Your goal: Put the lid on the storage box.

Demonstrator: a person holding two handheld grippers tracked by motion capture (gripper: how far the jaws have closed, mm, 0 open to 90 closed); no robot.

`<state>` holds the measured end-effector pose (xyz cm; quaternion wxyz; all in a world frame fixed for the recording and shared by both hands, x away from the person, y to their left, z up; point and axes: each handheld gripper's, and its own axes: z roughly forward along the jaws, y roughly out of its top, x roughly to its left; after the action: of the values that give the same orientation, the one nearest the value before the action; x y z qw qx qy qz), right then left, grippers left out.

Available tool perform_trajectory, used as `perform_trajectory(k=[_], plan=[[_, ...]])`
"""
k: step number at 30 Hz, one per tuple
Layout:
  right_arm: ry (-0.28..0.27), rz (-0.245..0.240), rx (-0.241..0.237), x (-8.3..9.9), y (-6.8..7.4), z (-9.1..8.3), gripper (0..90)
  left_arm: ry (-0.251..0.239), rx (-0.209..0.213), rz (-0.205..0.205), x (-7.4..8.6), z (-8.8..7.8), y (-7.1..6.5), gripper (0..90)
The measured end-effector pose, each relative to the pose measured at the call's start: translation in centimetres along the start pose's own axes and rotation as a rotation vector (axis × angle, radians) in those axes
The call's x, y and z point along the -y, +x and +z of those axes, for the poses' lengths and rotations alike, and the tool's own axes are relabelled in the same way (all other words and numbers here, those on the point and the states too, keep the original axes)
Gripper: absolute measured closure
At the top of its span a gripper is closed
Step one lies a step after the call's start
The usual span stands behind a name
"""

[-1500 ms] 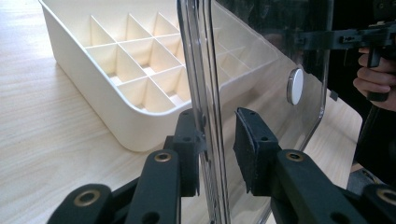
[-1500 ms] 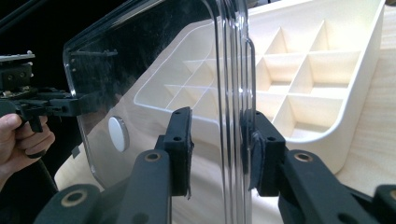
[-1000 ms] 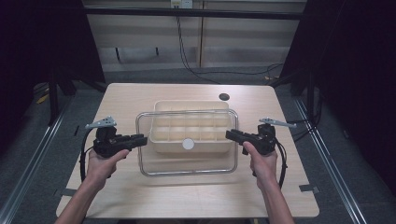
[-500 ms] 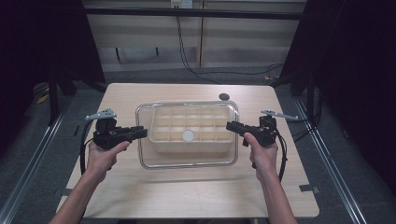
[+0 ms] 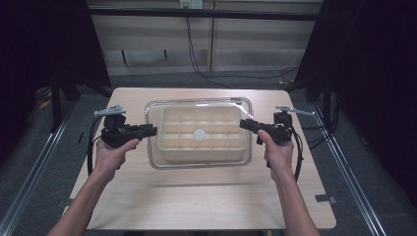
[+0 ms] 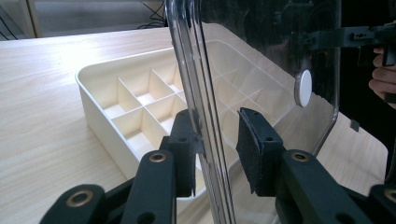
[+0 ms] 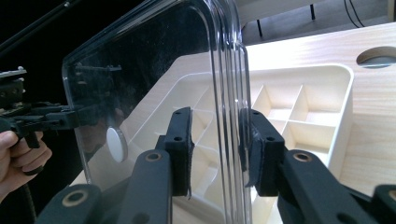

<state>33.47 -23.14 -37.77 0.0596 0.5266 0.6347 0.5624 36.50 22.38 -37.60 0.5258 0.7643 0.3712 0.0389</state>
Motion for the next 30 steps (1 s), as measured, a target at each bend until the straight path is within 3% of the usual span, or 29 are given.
perform_trajectory(k=[12, 17, 21, 30], plan=[[-0.004, -0.003, 0.014, -1.7, -0.1, 1.0, 65.2, -0.011, -0.021, -0.013, -1.6, 0.3, 0.9, 68.5], [-0.008, 0.009, 0.020, -2.1, -0.6, 1.7, 64.7, -0.024, -0.030, -0.025, -2.5, 0.6, 1.2, 68.7], [-0.014, 0.024, 0.021, -2.2, -1.1, 1.8, 64.2, -0.027, -0.031, -0.008, -2.9, 0.5, 1.0, 69.0], [-0.007, 0.047, 0.041, -2.2, -2.3, 2.7, 63.8, -0.005, -0.045, -0.025, -3.3, 1.9, 1.7, 68.8]])
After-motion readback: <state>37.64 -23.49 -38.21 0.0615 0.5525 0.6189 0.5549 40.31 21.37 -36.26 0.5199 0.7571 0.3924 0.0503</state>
